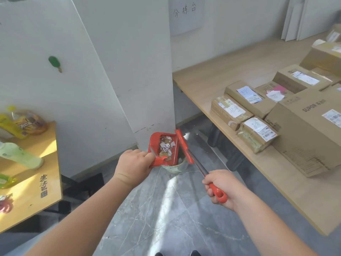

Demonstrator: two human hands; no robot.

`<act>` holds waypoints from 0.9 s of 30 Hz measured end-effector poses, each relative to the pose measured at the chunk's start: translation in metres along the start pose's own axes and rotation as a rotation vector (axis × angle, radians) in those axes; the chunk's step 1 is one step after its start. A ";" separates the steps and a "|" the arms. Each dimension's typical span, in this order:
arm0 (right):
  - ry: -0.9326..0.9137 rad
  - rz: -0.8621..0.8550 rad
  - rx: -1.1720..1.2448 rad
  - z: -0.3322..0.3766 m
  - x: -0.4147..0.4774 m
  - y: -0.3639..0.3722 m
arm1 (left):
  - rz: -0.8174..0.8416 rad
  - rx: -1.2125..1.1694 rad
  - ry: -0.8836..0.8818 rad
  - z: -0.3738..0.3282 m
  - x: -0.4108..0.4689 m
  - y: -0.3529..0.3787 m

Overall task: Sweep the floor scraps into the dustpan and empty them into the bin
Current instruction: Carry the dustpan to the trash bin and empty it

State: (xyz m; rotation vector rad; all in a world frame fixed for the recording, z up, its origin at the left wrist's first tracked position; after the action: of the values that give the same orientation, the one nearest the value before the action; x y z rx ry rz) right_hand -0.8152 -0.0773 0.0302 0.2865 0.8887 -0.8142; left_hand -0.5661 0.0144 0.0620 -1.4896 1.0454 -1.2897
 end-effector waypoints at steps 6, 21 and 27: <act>0.005 -0.042 0.039 -0.008 0.006 -0.001 | 0.060 0.012 0.147 -0.006 0.006 0.004; 0.018 -0.073 0.085 -0.013 0.013 0.013 | 0.166 0.018 0.343 -0.004 0.026 0.009; -0.008 -0.055 0.088 -0.009 0.016 0.020 | 0.145 0.038 0.333 0.007 0.025 0.004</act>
State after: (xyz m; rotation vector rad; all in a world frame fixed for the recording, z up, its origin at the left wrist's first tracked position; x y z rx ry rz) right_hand -0.8001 -0.0670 0.0100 0.3365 0.8576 -0.9066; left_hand -0.5570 -0.0102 0.0638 -1.1703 1.3093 -1.4749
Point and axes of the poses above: each hand's wrist, its own x-axis towards the middle knuckle, its own y-axis out of the palm, z = x × y, the point moved 5 cm from there along x, towards the middle knuckle, and after that the axes turned 13 degrees about -x, right-handed, at the moved point
